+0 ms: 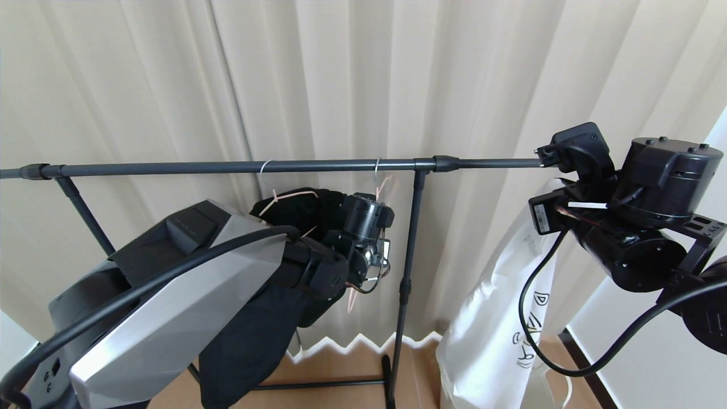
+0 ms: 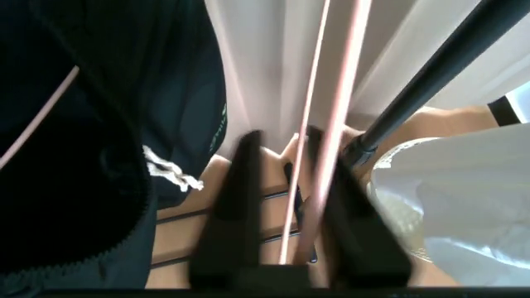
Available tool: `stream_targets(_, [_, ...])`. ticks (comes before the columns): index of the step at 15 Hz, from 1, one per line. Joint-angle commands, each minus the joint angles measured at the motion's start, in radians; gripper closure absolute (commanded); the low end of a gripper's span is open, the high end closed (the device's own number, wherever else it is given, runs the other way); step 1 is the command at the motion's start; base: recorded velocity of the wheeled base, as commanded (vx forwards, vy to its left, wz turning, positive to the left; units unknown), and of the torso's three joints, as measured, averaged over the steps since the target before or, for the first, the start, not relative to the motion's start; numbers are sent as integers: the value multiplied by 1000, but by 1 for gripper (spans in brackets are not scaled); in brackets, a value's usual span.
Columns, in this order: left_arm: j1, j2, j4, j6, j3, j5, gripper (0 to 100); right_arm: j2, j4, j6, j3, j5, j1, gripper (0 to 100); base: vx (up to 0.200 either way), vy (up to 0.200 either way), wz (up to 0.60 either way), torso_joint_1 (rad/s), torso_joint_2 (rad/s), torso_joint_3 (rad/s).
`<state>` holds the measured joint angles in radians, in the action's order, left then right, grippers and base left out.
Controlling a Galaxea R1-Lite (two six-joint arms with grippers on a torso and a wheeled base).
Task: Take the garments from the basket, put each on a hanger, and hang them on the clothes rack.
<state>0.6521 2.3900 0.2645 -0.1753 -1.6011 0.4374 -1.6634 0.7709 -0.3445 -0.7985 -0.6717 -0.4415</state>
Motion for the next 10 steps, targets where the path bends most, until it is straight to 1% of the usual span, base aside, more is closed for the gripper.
stream_targets(1, [-2, -20, 1, -6, 10, 9, 100, 2, 1, -1, 2, 0, 0, 100, 0, 0, 0, 0, 0, 0])
stream_targets(4, [-2, -61, 1, -24, 35, 49, 100, 7, 1, -1, 7, 0, 0, 100, 0, 0, 0, 0, 0, 0])
stream_targets(10, [23, -227, 6, -18, 179, 37, 100, 25, 1, -1, 12, 0, -2, 100, 0, 0, 0, 0, 0, 0])
